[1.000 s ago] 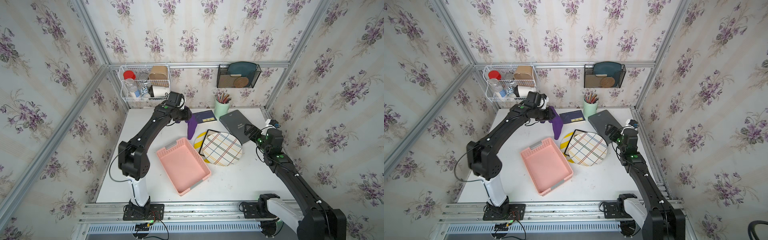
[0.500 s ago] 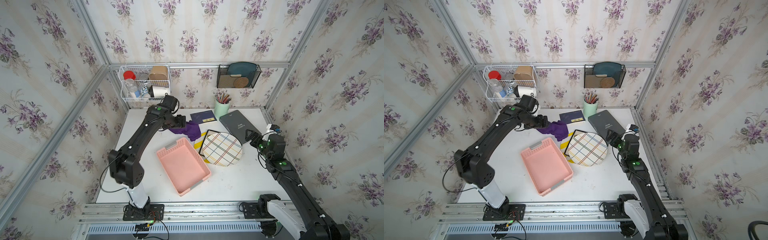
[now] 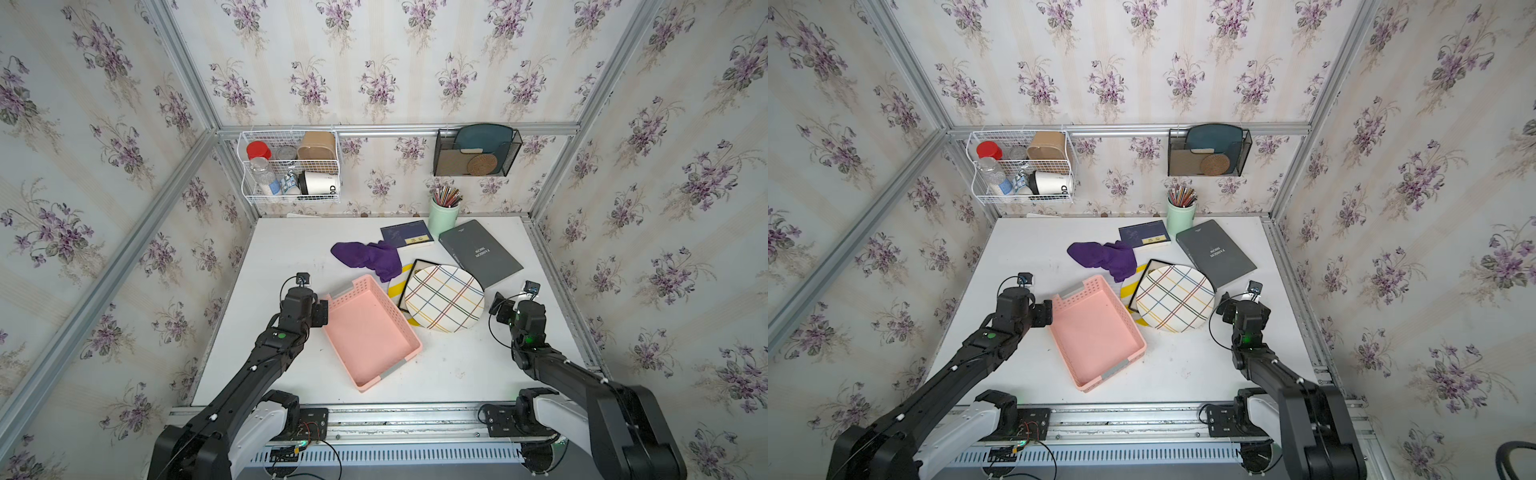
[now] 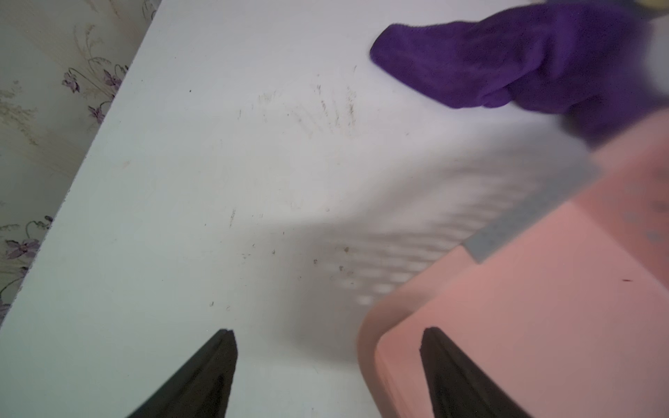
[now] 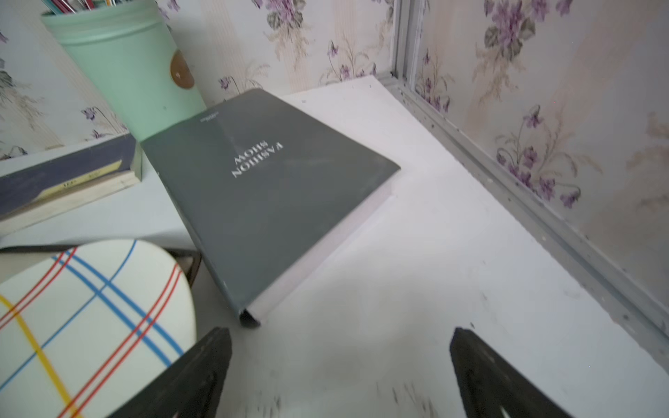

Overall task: Wipe the wet plate dry
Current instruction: Reset both arms

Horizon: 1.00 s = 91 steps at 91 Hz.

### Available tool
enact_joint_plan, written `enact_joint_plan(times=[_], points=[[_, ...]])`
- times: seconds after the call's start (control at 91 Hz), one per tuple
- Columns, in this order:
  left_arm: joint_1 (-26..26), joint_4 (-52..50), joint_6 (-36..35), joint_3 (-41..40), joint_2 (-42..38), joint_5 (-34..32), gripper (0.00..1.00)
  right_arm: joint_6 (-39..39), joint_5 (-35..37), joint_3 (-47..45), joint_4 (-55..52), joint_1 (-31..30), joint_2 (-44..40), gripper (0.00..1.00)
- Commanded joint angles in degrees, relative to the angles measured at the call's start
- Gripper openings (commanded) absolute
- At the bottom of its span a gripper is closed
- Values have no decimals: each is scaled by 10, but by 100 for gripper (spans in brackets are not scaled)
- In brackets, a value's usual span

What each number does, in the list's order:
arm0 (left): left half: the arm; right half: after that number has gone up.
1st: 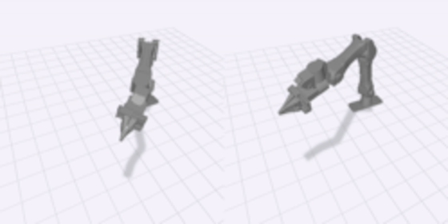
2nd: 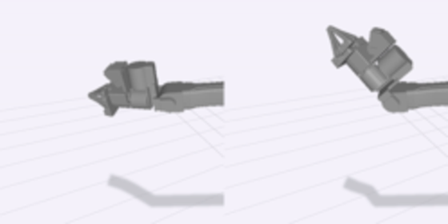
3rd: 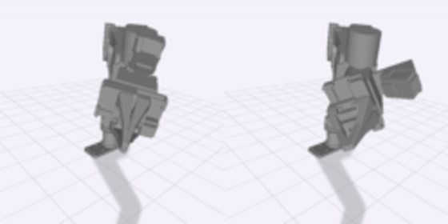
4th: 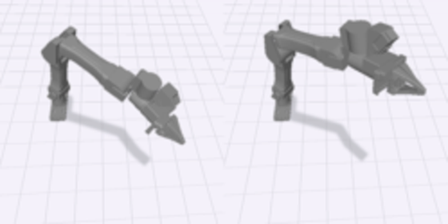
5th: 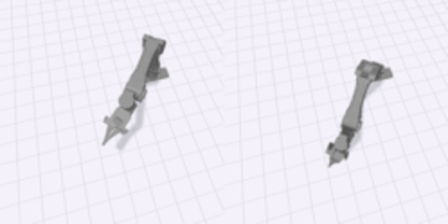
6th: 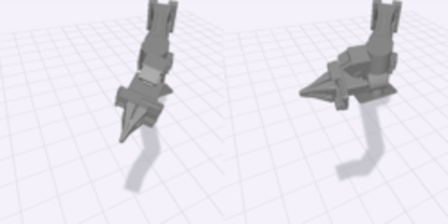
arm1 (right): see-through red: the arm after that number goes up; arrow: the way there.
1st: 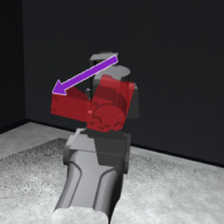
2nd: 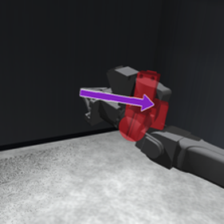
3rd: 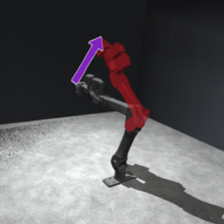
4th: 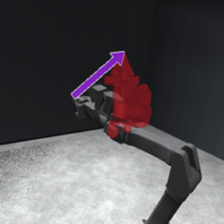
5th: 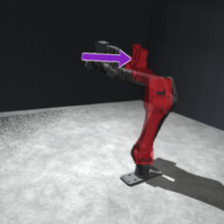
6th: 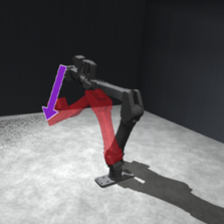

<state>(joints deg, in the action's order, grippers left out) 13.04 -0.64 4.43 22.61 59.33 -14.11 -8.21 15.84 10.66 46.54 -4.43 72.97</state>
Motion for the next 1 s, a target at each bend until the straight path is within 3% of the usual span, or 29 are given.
enact_joint_plan(times=[0.0, 0.088, 0.121, 0.176, 0.242, 0.352, 0.429, 0.527, 0.604, 0.725, 0.835, 0.912, 0.989], points=[[-22, 209, -31, -13, 65, -1, 84, 45, 2, 20, 228, 2, 106, 100], [-29, 241, -53, 10, 111, 8, 84, 69, -50, 2, 327, 4, 160, 98], [-32, 270, -56, 11, 127, 15, 84, 54, -41, -1, 300, 5, 146, 98], [-40, 298, -61, 23, 153, 31, 84, 46, -26, -13, 352, 14, 161, 99], [-48, 322, -65, 42, 191, 45, 84, 40, -22, 5, 298, 15, 148, 100], [-55, 306, -104, 88, 245, 43, 84, 47, -13, 1, 304, 8, 149, 100], [-79, 368, -103, 70, 268, 59, 86, 49, -10, -17, 347, 8, 154, 100], [-136, 432, -61, 20, 264, 146, 86, 54, -27, -23, 361, 9, 154, 100], [-139, 594, -61, -37, 294, 147, 89, 55, -26, 7, 305, 8, 152, 100], [-139, 448, -71, 14, 269, 169, 92, 66, -48, 11, 301, 5, 154, 100], [-138, 529, -74, -6, 292, 167, 92, 67, -50, 12, 298, 6, 155, 100], [-138, 488, -72, 4, 281, 169, 92, 68, -51, 13, 295, 6, 156, 100], [-138, 509, -76, 0, 288, 171, 92, 66, -53, 17, 292, 6, 158, 100]])
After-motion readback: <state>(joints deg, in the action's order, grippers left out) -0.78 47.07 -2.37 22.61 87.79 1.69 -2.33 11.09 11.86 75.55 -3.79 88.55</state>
